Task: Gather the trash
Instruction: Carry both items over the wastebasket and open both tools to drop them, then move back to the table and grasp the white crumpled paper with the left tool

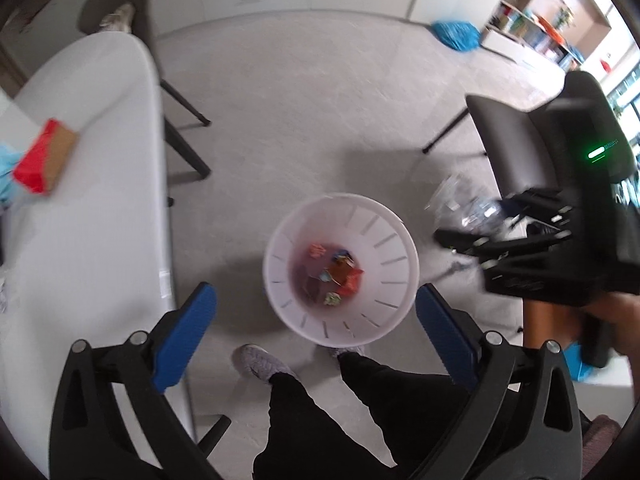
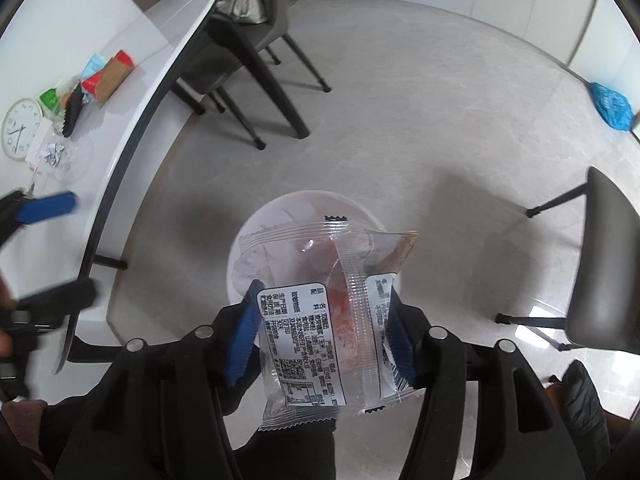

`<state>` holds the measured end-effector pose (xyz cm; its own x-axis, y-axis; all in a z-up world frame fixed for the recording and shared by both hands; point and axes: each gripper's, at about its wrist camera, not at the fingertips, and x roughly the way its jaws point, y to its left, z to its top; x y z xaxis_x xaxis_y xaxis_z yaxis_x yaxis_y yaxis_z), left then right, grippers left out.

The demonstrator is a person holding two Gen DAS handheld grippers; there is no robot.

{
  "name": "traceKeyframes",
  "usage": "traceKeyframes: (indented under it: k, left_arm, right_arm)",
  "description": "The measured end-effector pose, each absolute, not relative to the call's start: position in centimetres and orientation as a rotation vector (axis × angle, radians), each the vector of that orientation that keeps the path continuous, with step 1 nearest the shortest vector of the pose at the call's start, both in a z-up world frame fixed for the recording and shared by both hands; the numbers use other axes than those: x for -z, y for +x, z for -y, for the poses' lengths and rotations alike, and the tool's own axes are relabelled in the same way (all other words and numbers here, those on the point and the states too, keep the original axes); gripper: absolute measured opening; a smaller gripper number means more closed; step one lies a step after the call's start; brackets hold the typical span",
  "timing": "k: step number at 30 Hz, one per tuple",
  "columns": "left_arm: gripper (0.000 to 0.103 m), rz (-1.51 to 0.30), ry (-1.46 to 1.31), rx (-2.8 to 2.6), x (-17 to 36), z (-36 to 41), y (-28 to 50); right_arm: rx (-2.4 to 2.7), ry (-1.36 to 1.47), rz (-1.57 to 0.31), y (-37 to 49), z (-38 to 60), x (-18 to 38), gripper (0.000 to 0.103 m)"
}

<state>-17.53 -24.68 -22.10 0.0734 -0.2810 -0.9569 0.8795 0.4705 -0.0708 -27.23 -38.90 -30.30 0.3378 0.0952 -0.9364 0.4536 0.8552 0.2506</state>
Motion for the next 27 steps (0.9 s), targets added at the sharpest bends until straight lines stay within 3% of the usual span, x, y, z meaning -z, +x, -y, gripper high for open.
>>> traceKeyframes:
  k: [1,3,5,9,27]
  left_arm:
    - [0.095,-1.181,0.625,0.950,21.5,24.1,-17.2]
    - [0.095,-1.173,0.603,0.919,20.7,23.2,-16.5]
    - [0.095,-1.169,0.580,0.893,20.1,22.3,-15.8]
    - [0.095,-1.158,0.561,0.847,19.3,20.9,-14.6]
    - [0.095,-1.122,0.479,0.786,18.3,17.2,-12.1]
  right_arm:
    - [0.239,0.526,-1.223,-26.7,38.5,30.6,0.067]
    - [0.227,0.527,-1.231,-25.5,37.6,31.4,0.086]
    - [0.228,0.530,-1.245,-24.5,36.7,32.1,0.096]
    - [0.230,0.549,-1.292,-23.0,35.5,33.0,0.100]
    - [0.282,0.448,-1.278,-21.7,33.0,28.2,0.101]
